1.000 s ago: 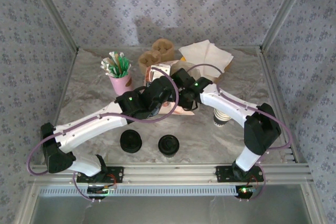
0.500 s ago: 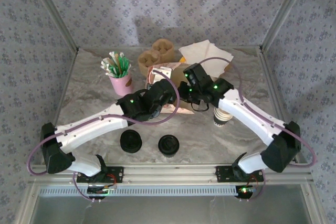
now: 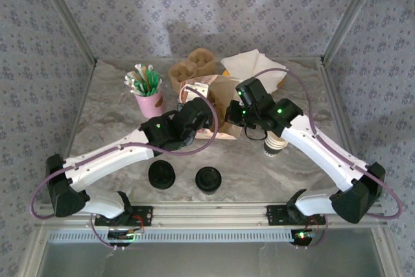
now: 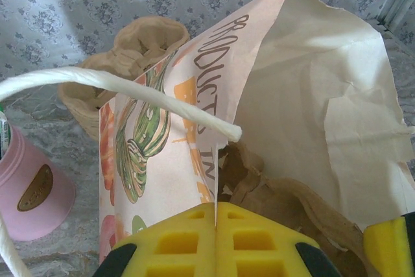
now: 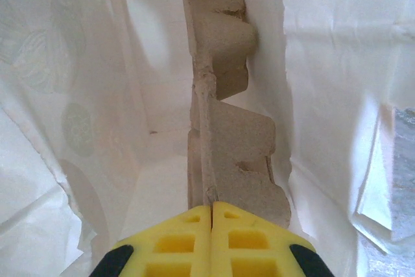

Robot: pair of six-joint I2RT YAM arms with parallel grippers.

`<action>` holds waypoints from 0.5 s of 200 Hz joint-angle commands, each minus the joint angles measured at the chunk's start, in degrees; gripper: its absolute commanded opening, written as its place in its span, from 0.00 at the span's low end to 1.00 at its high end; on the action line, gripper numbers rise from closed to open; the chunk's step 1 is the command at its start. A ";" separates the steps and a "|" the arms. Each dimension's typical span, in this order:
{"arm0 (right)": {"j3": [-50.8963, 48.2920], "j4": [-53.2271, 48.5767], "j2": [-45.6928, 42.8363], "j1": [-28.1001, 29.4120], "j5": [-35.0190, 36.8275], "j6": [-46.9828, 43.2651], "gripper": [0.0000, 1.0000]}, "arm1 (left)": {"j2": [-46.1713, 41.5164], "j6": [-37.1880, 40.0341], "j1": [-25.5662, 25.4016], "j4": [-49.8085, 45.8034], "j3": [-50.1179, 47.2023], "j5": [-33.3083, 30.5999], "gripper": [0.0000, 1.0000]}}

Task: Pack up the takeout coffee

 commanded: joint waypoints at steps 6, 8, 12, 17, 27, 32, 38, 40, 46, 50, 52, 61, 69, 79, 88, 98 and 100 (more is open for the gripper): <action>3.68 -2.43 -1.99 -0.50 0.43 -2.15 0.00 | 0.27 -1.00 2.16 -2.91 0.78 2.40 0.00; 3.83 -2.51 -2.18 -0.54 0.35 -2.29 0.00 | 0.39 -1.24 2.39 -3.10 0.85 2.82 0.00; 4.10 -2.68 -2.56 -0.65 0.14 -2.43 0.00 | 0.56 -1.69 2.84 -3.34 0.95 3.70 0.00; 4.39 -2.88 -3.05 -0.80 0.02 -2.59 0.00 | 0.68 -2.37 3.44 -3.71 1.04 4.57 0.00; 4.90 -3.15 -4.04 -1.40 -0.19 -2.94 0.00 | 0.87 -3.42 4.37 -3.99 1.06 6.29 0.00; 5.18 -3.19 -4.53 -1.69 -0.39 -3.01 0.00 | 1.02 -3.65 4.81 -3.78 1.06 6.55 0.00; 5.59 -3.36 -4.96 -2.17 -0.61 -3.09 0.00 | 1.13 -3.98 5.20 -3.80 1.16 8.09 0.00; 5.73 -3.40 -5.10 -2.35 -0.79 -3.09 0.00 | 1.19 -4.12 5.30 -3.88 1.16 8.31 0.00; 6.22 -3.64 -5.44 -2.80 -1.13 -3.23 0.00 | 1.33 -4.43 5.65 -3.90 1.30 9.05 0.00; 6.69 -3.84 -5.51 -3.06 -1.29 -3.31 0.00 | 1.48 -4.58 5.95 -3.81 1.43 9.73 0.00; 6.89 -3.89 -5.59 -3.21 -1.42 -3.37 0.00 | 1.48 -4.66 6.06 -3.86 1.52 10.08 0.00; 8.02 -4.42 -5.70 -3.67 -1.87 -3.60 0.00 | 1.93 -5.10 6.46 -4.08 2.13 10.99 0.00; 9.12 -5.04 -5.62 -4.04 -2.11 -3.93 0.00 | 2.28 -5.37 6.73 -4.39 2.63 11.96 0.00; 10.36 -5.61 -5.62 -4.45 -2.41 -4.31 0.00 | 2.73 -5.66 7.00 -4.62 3.34 12.93 0.00; 11.36 -5.98 -5.70 -4.84 -2.57 -4.63 0.00 | 2.93 -5.94 7.17 -4.59 3.66 13.56 0.00; 12.41 -6.16 -5.71 -5.22 -2.84 -4.85 0.00 | 3.05 -6.23 7.35 -4.50 3.78 14.45 0.00; 12.60 -6.26 -5.74 -5.31 -2.95 -4.90 0.00 | 3.06 -6.33 7.44 -4.45 3.77 14.58 0.00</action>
